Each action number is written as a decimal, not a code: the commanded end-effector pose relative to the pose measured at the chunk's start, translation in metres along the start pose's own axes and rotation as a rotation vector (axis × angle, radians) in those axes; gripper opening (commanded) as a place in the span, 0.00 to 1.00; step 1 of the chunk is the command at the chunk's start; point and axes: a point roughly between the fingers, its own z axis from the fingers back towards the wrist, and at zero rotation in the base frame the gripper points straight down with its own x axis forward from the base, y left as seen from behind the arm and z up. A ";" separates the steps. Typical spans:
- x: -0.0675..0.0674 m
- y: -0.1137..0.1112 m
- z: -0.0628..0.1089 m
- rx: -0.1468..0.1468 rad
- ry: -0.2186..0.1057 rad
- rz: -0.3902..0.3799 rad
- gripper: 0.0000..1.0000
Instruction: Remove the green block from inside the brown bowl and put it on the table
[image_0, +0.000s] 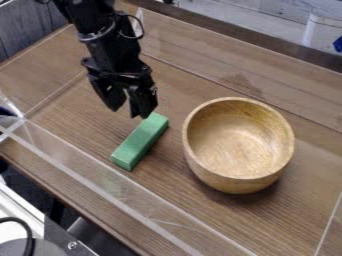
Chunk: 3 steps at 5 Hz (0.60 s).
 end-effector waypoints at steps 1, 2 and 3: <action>0.019 -0.007 0.014 0.093 -0.027 -0.035 1.00; 0.041 -0.025 0.015 0.159 -0.017 -0.069 1.00; 0.053 -0.044 0.001 0.107 -0.052 -0.064 1.00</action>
